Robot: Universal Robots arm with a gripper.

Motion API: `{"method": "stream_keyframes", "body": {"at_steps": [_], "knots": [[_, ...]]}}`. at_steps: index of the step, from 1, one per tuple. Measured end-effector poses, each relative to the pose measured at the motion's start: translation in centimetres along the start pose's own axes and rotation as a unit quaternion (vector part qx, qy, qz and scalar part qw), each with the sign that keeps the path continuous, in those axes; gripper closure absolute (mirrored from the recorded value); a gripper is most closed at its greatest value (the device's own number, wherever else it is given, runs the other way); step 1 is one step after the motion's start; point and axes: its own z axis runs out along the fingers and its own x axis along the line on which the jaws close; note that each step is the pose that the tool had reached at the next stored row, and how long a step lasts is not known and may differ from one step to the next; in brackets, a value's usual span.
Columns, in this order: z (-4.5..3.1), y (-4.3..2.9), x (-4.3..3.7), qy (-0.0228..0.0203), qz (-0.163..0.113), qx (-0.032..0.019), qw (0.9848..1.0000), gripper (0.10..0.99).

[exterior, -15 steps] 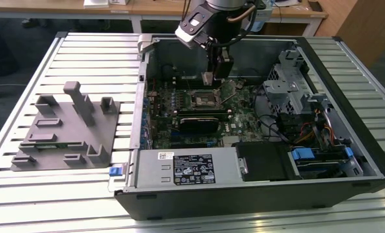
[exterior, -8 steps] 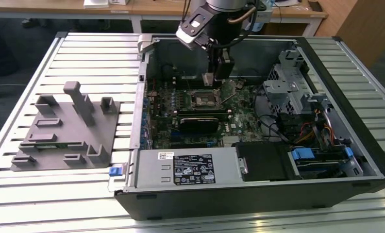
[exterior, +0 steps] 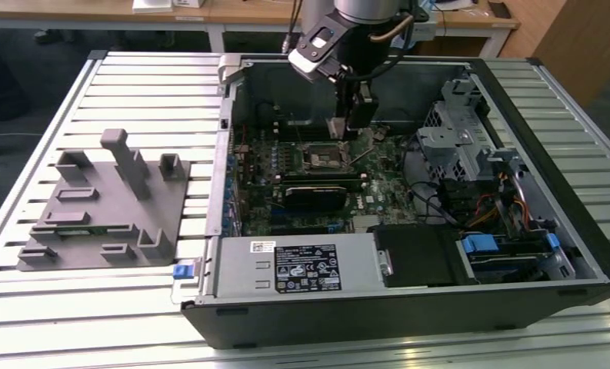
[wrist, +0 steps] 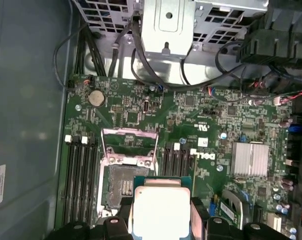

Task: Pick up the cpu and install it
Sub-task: 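Place the cpu into insertion slot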

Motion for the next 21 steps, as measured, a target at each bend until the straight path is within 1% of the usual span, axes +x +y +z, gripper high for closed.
{"method": "stream_keyframes", "body": {"at_steps": [3,8,15,21], "knots": [[0.49,0.02,0.24,-0.0001,0.0,0.0001,1.0,0.545],[1.08,-0.06,0.98,-0.0001,0.003,0.0001,1.0,0.545],[1.73,-0.72,1.18,-0.0001,0.003,0.0001,1.0,0.545],[2.48,-0.81,1.25,-0.0001,0.003,0.0001,1.0,0.545]]}}
